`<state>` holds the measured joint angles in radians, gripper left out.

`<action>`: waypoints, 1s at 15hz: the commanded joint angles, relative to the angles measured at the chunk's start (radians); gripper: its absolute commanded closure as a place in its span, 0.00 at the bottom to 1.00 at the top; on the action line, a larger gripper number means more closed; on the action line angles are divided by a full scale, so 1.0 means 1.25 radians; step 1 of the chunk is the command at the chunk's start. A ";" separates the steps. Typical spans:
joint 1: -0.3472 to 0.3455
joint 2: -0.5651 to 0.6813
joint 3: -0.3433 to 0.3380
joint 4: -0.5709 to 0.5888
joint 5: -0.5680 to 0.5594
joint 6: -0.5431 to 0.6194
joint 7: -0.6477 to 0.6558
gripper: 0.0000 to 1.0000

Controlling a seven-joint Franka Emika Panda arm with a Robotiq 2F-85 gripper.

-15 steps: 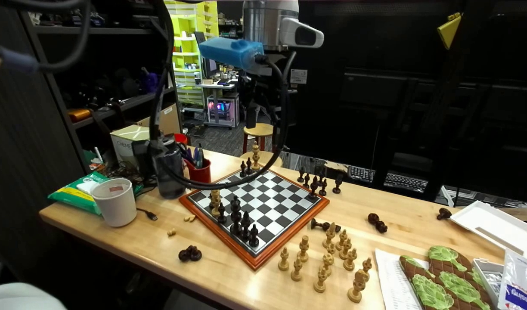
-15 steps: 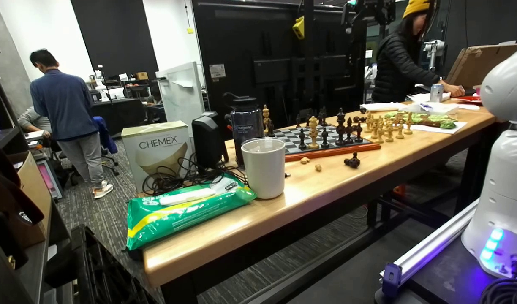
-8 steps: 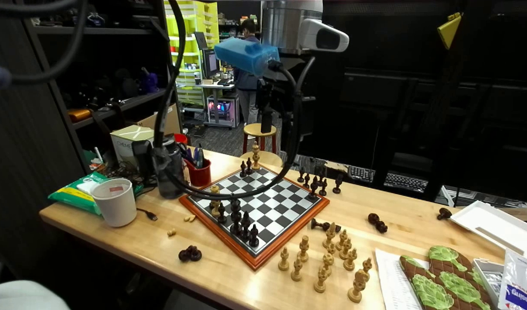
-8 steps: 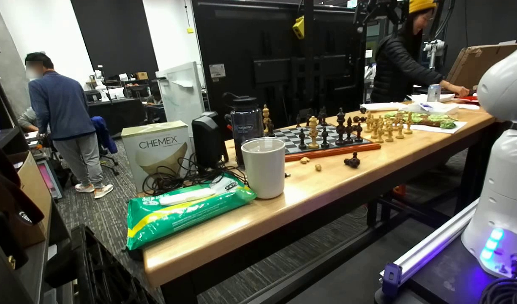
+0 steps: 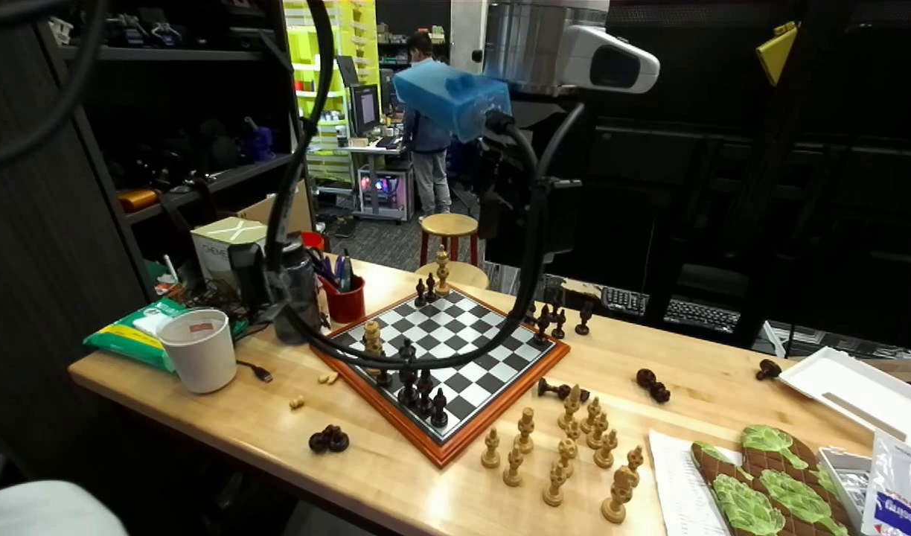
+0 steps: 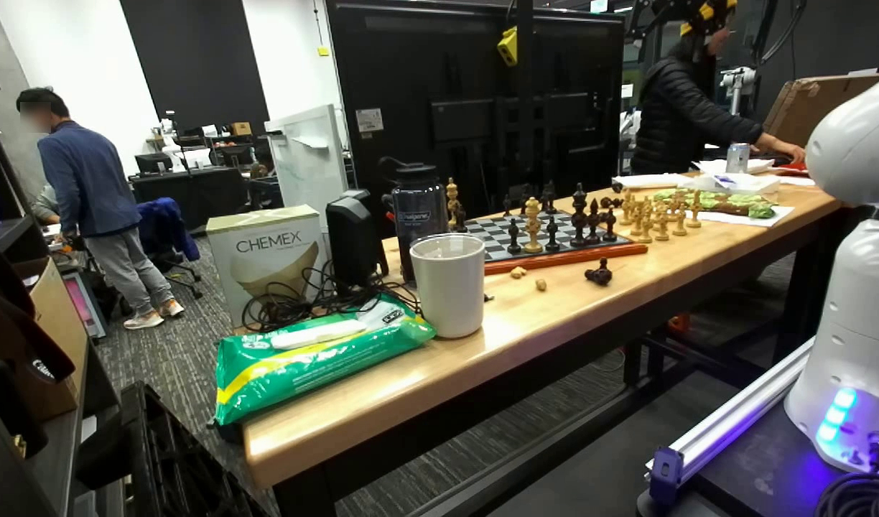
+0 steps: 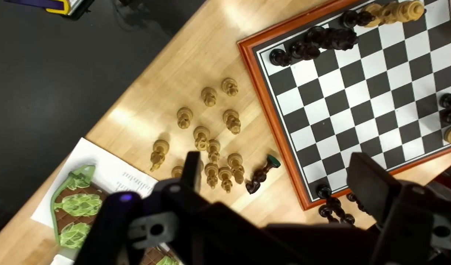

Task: Put the light brown chess piece on the board

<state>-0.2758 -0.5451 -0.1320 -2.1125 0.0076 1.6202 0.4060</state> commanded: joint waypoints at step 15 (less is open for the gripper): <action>-0.055 -0.018 -0.080 -0.111 0.000 0.147 -0.073 0.00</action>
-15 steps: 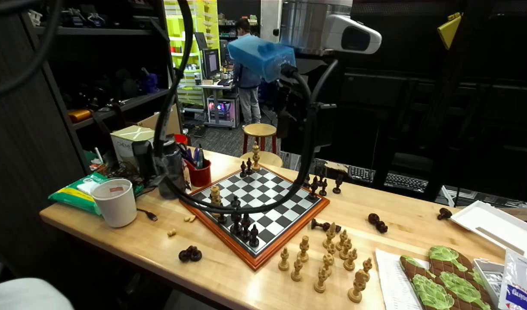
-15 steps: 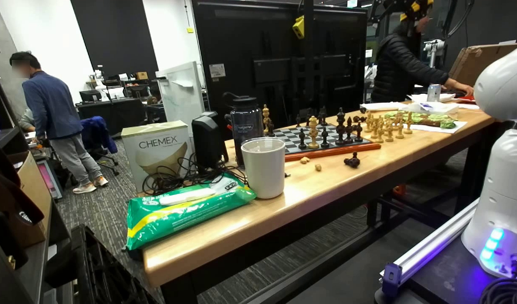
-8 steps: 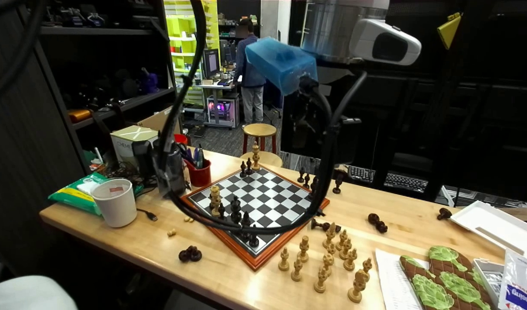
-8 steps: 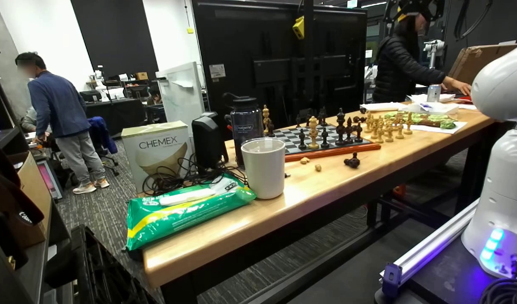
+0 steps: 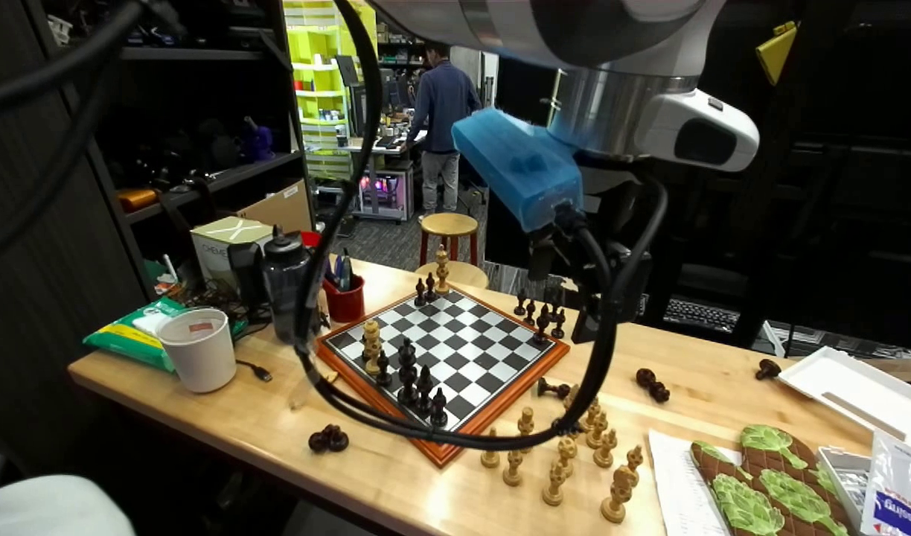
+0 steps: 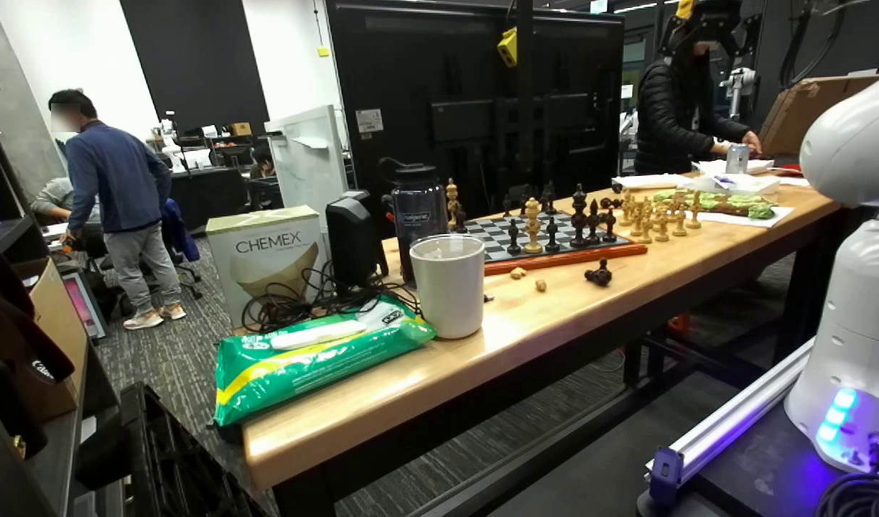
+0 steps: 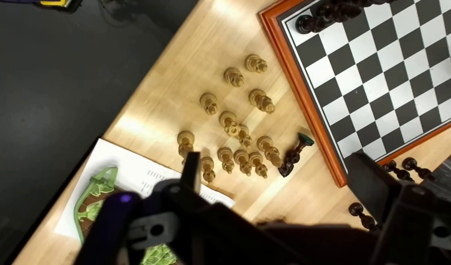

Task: Put the light brown chess piece on the board

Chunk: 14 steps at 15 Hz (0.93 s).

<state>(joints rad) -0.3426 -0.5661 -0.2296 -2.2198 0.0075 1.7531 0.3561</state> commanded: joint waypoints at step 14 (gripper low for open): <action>-0.015 0.023 -0.039 -0.107 0.013 0.151 -0.091 0.00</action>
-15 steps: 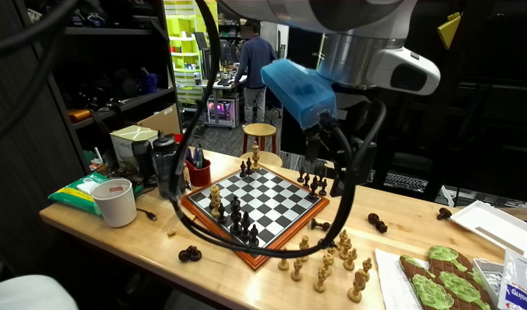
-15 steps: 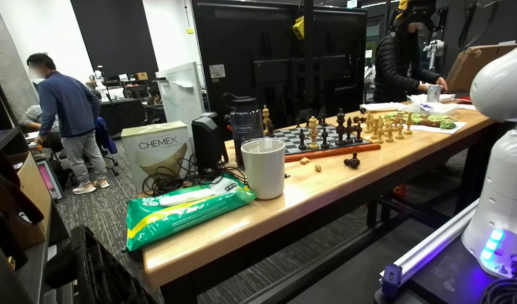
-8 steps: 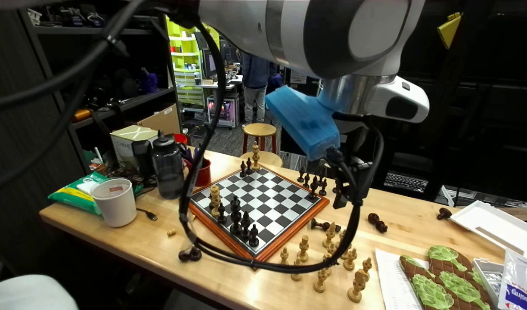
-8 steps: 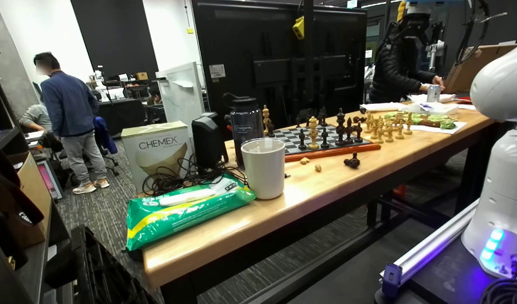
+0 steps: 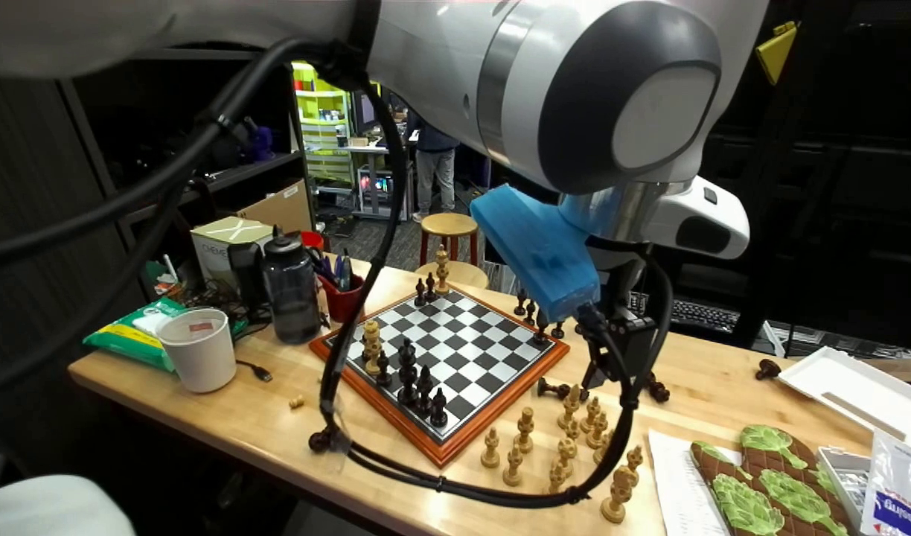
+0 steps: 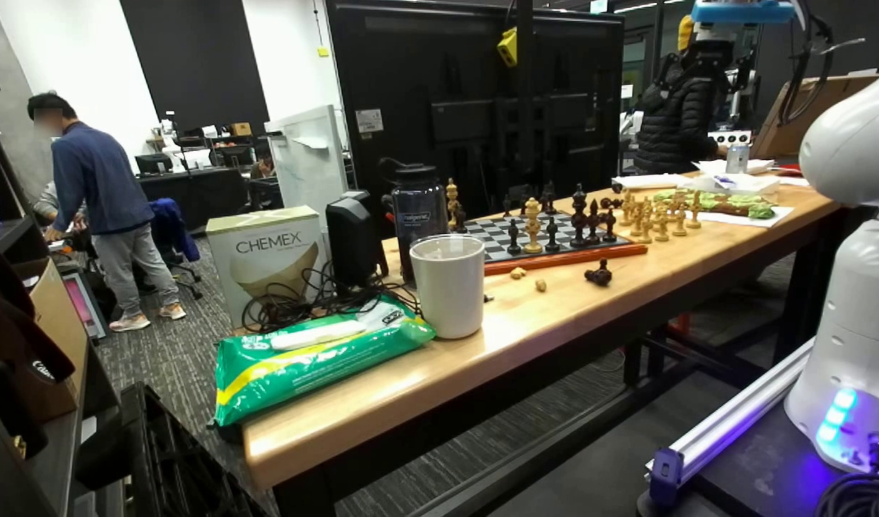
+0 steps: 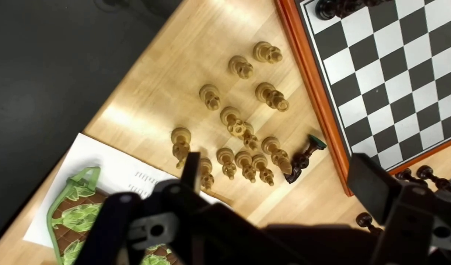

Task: Put the light brown chess piece on the board

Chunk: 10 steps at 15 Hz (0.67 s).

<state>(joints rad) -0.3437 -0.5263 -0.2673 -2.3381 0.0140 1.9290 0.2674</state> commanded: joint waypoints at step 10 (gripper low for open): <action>-0.041 0.048 -0.014 0.001 -0.063 -0.037 -0.022 0.00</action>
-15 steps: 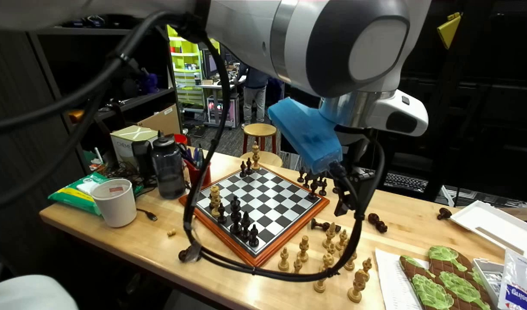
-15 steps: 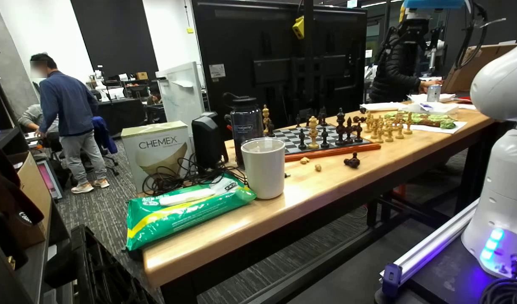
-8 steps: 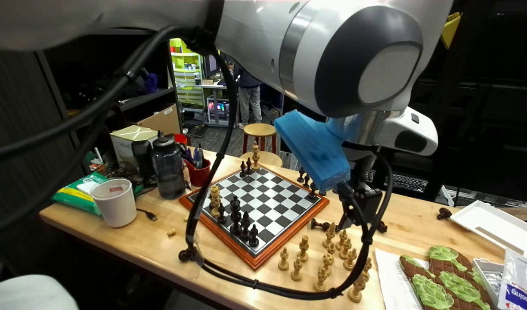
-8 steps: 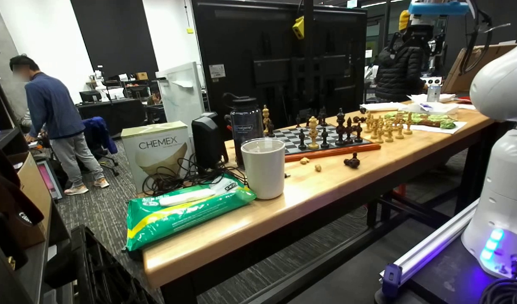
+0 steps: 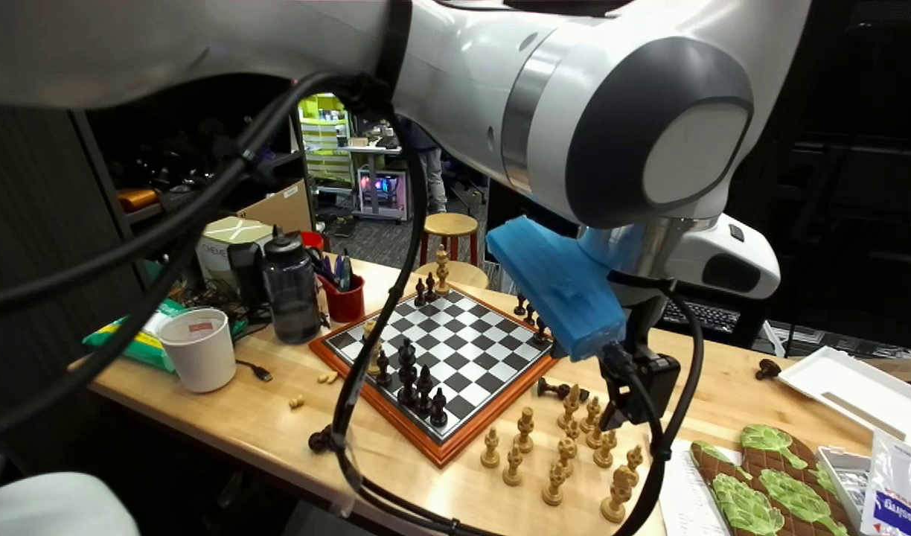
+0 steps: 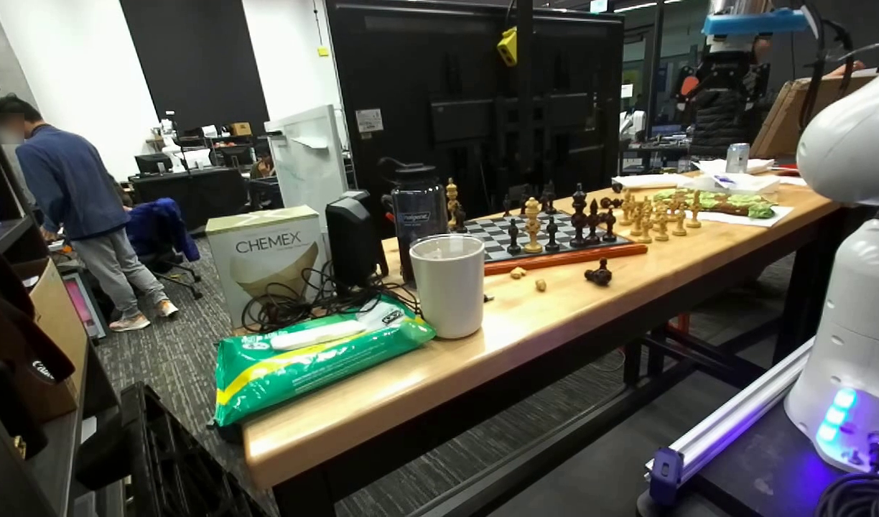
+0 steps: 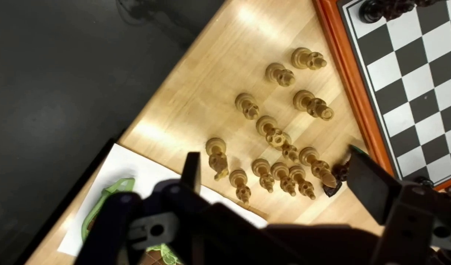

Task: Put the light brown chess piece on the board

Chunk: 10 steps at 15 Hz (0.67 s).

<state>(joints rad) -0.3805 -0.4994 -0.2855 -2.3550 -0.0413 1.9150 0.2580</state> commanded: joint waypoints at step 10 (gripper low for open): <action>0.011 0.064 -0.017 -0.005 0.056 0.051 -0.062 0.00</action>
<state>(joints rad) -0.3779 -0.4216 -0.2896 -2.3549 -0.0097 1.9450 0.2140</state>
